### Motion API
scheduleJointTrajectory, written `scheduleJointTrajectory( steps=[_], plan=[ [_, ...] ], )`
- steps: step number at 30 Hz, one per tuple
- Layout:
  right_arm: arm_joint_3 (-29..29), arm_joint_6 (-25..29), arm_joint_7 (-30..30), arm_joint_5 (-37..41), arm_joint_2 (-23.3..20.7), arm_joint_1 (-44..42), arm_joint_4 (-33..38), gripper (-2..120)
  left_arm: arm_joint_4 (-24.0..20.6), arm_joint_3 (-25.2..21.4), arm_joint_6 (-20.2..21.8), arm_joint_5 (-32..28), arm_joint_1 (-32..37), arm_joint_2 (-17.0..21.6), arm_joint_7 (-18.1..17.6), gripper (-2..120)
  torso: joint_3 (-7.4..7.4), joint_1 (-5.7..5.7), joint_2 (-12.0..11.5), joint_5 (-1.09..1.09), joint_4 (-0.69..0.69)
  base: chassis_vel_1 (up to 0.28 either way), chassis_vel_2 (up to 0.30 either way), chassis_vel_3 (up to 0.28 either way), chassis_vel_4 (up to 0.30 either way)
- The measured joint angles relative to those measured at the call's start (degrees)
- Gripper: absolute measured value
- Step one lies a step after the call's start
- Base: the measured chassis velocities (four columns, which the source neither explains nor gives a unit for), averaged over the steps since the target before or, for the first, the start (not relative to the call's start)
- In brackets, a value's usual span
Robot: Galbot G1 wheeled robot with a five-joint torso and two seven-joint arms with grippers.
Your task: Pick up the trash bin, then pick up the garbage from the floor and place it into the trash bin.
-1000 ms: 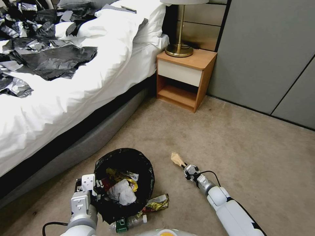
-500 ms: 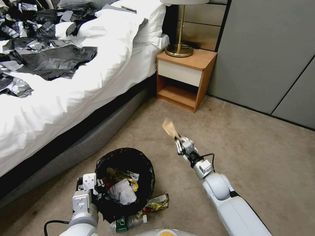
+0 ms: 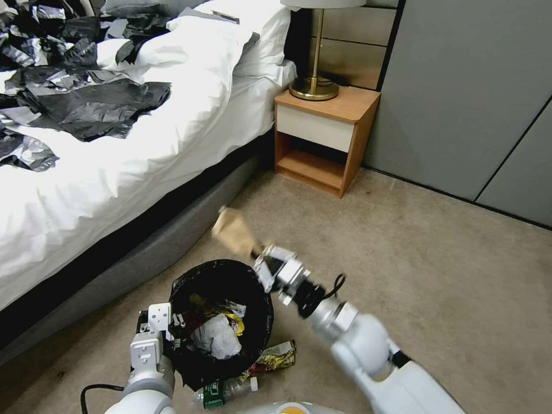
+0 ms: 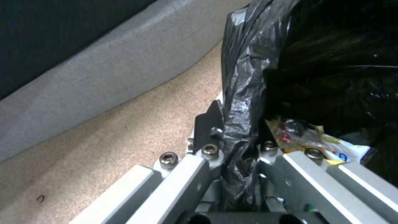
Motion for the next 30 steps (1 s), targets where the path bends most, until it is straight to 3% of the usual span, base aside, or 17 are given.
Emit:
scheduleJointTrajectory(
  steps=[5, 15, 27, 30],
  plan=[
    [-3.7, 0.3, 0.8, -1.5, 0.9, 0.8, -4.4, 0, 0.0, 0.1, 0.1, 0.0, -0.2, -0.2, 0.0, 0, 0.0, 0.0, 0.0, 0.0, 0.0, 0.0, 0.0, 0.0, 0.0],
    [-4.6, 0.1, 1.6, -2.7, 2.4, 1.3, -8.8, 4, 0.2, 0.3, 0.1, 0.2, -0.3, -0.5, 0.0, 0, 0.01, 0.0, 0.0, 0.0, 0.0, 0.0, 0.0, 0.0, 0.0],
    [-4.5, -0.7, 1.9, -3.0, 2.3, 0.7, -8.2, 47, 0.5, 0.6, 0.1, 0.4, -0.6, -0.7, 0.0, 0, 0.0, 0.0, 0.0, 0.0, 0.0, 0.0, 0.0, 0.0, 0.0],
    [-4.5, -0.8, 1.9, -3.0, 2.0, 0.3, -7.7, 62, 0.5, 0.7, 0.1, 0.5, -0.6, -0.7, 0.1, 0, 0.0, 0.0, 0.0, 0.0, 0.0, 0.0, 0.0, 0.0, 0.0]
  ],
)
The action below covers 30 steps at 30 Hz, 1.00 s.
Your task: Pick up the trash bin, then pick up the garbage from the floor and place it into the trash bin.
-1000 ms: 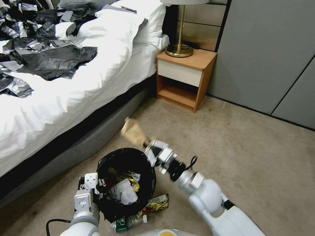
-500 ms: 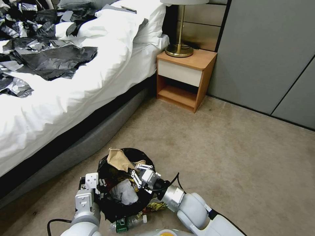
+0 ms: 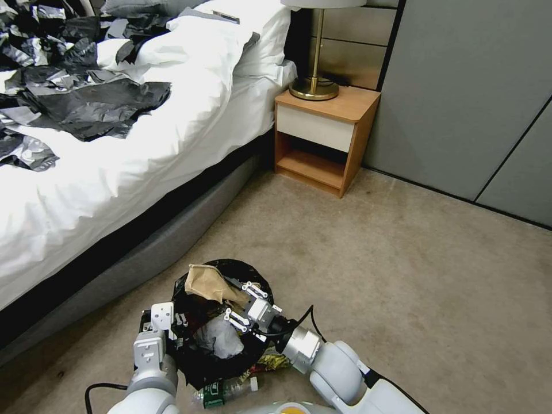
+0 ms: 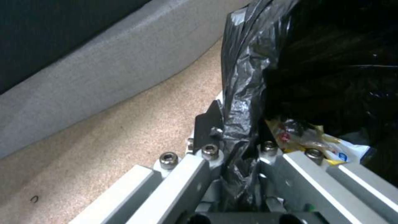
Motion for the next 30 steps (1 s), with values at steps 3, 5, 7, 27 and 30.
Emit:
scheduleJointTrajectory(
  steps=[3, 5, 7, 27, 30],
  plan=[
    [0.0, -0.1, 0.0, -0.1, -0.3, -0.3, 0.2, 72, 0.0, 0.0, 0.0, 0.0, 0.0, 0.0, 0.1, 0, 0.0, 0.0, 0.0, 0.0, 0.0, 0.0, 0.0, 0.0, 0.0],
    [0.1, -0.1, 0.0, -0.1, -0.4, -0.4, 0.3, 77, 0.0, 0.0, 0.0, 0.0, 0.0, 0.0, 0.1, 0, 0.0, 0.0, 0.0, 0.0, 0.0, 0.0, 0.0, 0.0, 0.0],
    [0.1, -0.1, 0.0, -0.1, -0.6, -0.6, 0.6, 86, 0.0, 0.1, 0.0, 0.1, 0.1, -0.1, 0.1, 0, 0.0, 0.0, 0.0, 0.0, 0.0, 0.0, 0.0, 0.0, 0.0],
    [1.8, -0.3, -0.1, -0.2, -2.3, -1.9, 4.7, 114, -0.9, 0.1, 0.0, 0.3, 0.7, 0.2, 0.2, 0, 0.0, 0.0, 0.0, 0.0, 0.0, 0.0, 0.0, 0.0, 0.0],
    [3.2, -0.3, 0.6, -0.1, -1.9, -2.0, 7.1, 111, -0.8, -0.1, -0.1, 0.3, 0.7, 0.3, 0.2, 0, 0.0, 0.0, 0.0, 0.0, 0.0, 0.0, 0.0, 0.0, 0.0]
  ],
)
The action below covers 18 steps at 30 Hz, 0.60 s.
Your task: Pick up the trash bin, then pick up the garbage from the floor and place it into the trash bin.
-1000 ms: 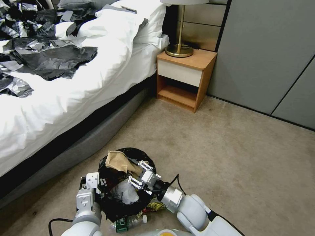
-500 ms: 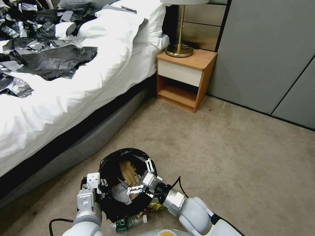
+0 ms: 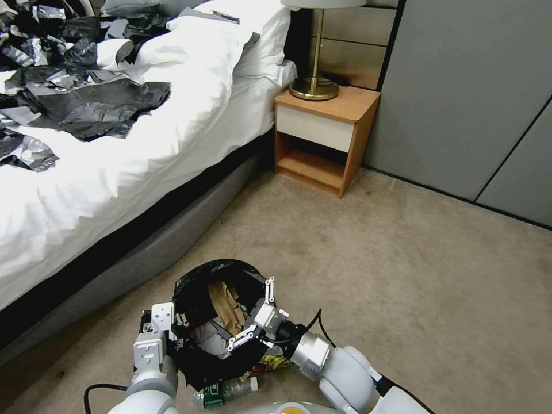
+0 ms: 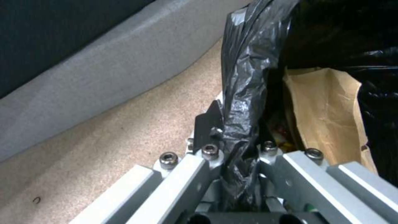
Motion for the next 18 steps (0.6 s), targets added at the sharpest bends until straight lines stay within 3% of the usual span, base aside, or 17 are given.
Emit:
scheduleJointTrajectory(
  steps=[3, 6, 10, 18],
  plan=[
    [2.2, -0.5, 1.3, 0.8, 0.3, -0.3, 4.0, 108, 0.1, -0.2, 0.0, 0.0, 0.1, 0.1, 0.0, 0, 0.0, 0.0, 0.0, 0.0, 0.0, 0.0, 0.0, 0.0, 0.0],
    [6.8, -1.9, 4.1, 2.6, 0.6, -2.9, 12.5, 98, 0.2, -0.5, -0.1, 0.0, 0.0, 0.0, 0.0, 0, 0.0, 0.0, 0.0, -0.01, 0.0, 0.0, 0.0, 0.0, 0.0],
    [11.7, -2.3, 7.0, 2.4, 1.9, -7.6, 16.4, 99, 0.4, -0.8, -0.1, -0.3, -0.2, 0.0, 0.0, 0, 0.0, 0.0, 0.0, -0.01, -0.01, 0.0, 0.0, 0.0, 0.0],
    [18.8, -2.7, 14.2, -0.3, 3.4, -15.2, 13.6, 107, 0.6, -1.2, -0.1, -1.0, -0.6, 0.2, 0.0, 0, 0.0, 0.0, 0.0, 0.0, 0.0, 0.0, 0.0, 0.0, 0.0]
  ],
)
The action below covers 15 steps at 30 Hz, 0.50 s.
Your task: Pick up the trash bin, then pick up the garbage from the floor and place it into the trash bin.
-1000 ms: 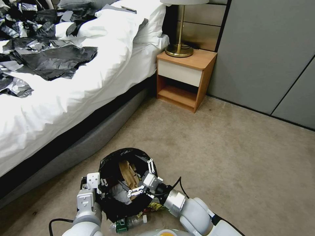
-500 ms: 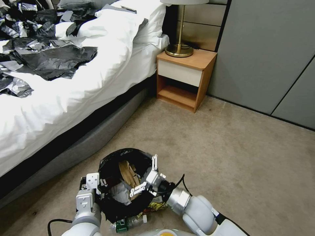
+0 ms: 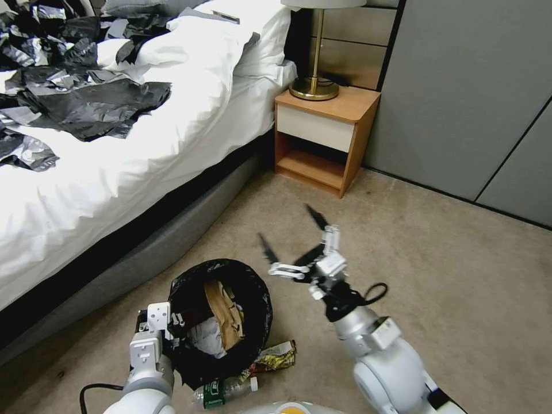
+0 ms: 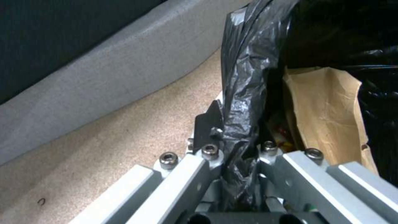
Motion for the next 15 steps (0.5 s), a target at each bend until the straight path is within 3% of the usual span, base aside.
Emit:
scheduleJointTrajectory(
  steps=[5, 15],
  plan=[
    [1.5, 0.6, 1.9, -0.2, 1.8, -3.1, -5.6, 105, 0.0, 0.0, 0.0, -1.1, 0.0, 0.1, -0.2, 0, 0.0, 0.0, 0.0, 0.0, 0.0, 0.0, 0.0, 0.0, 0.0],
    [1.5, 0.9, 1.8, -0.2, 1.6, -2.2, -6.9, 100, -0.9, 0.0, 0.0, -1.2, 0.5, 0.0, -0.2, 0, 0.0, 0.0, 0.0, -0.01, 0.0, 0.0, 0.0, 0.0, 0.0]
  ],
)
